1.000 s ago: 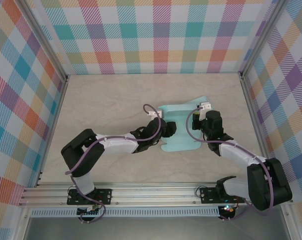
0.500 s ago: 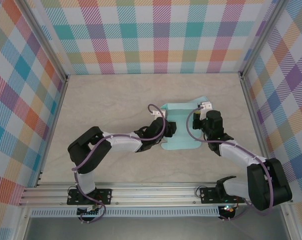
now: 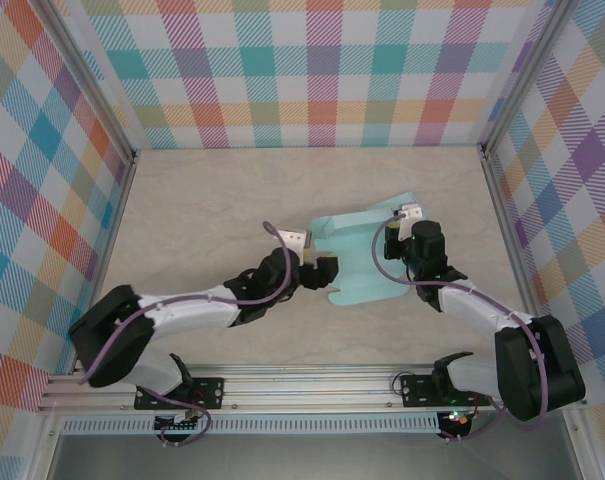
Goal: Fold the paper box
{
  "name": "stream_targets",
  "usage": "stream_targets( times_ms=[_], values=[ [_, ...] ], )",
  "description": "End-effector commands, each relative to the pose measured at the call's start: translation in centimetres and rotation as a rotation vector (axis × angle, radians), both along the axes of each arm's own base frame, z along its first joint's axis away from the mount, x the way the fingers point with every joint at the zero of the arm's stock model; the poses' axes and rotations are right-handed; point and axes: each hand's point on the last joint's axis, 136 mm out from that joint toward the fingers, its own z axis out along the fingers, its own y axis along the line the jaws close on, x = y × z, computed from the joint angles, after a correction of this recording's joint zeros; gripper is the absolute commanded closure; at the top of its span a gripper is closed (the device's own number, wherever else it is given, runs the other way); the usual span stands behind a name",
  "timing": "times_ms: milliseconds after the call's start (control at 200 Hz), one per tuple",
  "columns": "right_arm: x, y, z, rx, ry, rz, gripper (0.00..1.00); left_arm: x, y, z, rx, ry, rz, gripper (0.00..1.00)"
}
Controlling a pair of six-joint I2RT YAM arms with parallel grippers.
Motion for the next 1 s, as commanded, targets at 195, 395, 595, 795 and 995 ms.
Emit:
stream_targets(
  times_ms=[195, 395, 595, 795, 995],
  values=[
    [0.2, 0.6, 0.9, 0.005, -0.027, 0.021, 1.0, -1.1, 6.9, 5.7, 0.077, -0.177, 0.143, 0.17],
    [0.2, 0.6, 1.1, 0.008, -0.036, 0.027, 1.0, 2.6, 10.8, 5.8, 0.167, -0.184, 0.267, 0.3],
    [0.1, 0.7, 1.1, 0.009, -0.035, 0.031, 1.0, 7.2, 12.3, 1.9, 0.19, -0.078, 0.328, 0.43],
    [0.1, 0.7, 1.0, 0.009, -0.03, 0.034, 1.0, 10.0, 8.5, -1.9, 0.271, -0.021, 0.22, 0.44],
    [0.2, 0.8, 1.0, 0.008, -0.027, 0.034, 1.0, 11.3, 4.6, -5.3, 0.32, -0.001, 0.077, 0.43]
  ],
)
